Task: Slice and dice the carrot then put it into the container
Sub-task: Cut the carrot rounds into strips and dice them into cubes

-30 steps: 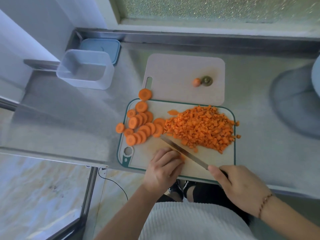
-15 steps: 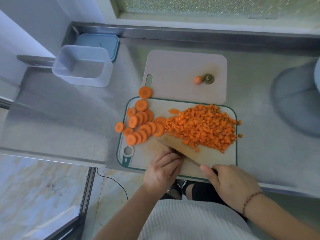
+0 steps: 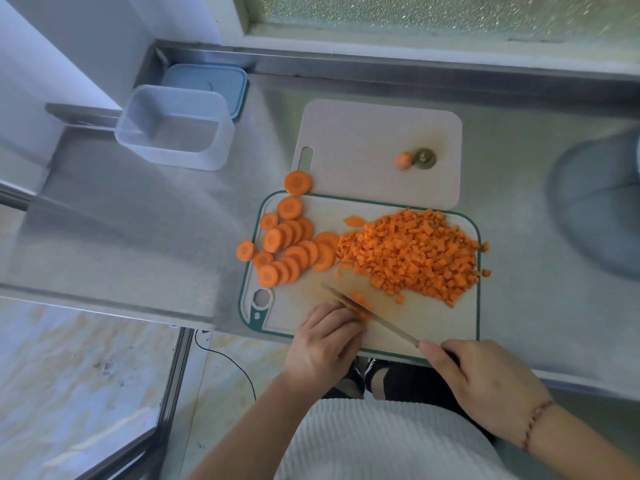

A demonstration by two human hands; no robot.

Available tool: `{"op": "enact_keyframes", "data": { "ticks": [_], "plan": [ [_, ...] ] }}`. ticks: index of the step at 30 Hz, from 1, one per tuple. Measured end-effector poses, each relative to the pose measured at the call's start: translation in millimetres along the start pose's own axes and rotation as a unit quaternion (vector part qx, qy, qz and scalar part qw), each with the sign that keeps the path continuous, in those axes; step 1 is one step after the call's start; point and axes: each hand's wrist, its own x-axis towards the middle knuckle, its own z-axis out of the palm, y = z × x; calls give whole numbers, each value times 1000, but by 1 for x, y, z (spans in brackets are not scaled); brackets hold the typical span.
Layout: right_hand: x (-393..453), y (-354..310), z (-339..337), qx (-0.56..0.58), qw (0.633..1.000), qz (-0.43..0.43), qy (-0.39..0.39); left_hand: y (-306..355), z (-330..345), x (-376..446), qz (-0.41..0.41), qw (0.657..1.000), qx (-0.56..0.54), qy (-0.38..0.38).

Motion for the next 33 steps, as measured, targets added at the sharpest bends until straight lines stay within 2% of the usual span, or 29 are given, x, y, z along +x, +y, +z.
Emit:
{"op": "enact_keyframes", "data": {
  "ticks": [8,12,17,21,24,28,30,33],
  "plan": [
    [3,-14,6,-37,998,15,-46,-1,3,3,-13,1000,-5,8],
    [18,-28,9,-59,998,4,-22,1,3,6,-8,1000,1,8],
    [19,-14,11,100,995,20,-4,1,0,3,-9,1000,-2,-2],
    [8,3,6,148,988,26,19,5,-8,1,-51,998,-40,7],
    [4,10,8,140,990,4,3,4,-19,-6,-95,993,-55,38],
    [9,7,9,66,995,-20,-69,-7,-33,-10,-169,982,-26,76],
    [15,6,6,64,994,-20,-83,-10,-41,-3,-166,982,-6,89],
    [26,12,-5,77,995,-4,-61,-14,-53,18,-144,985,25,94]
  ]
}}
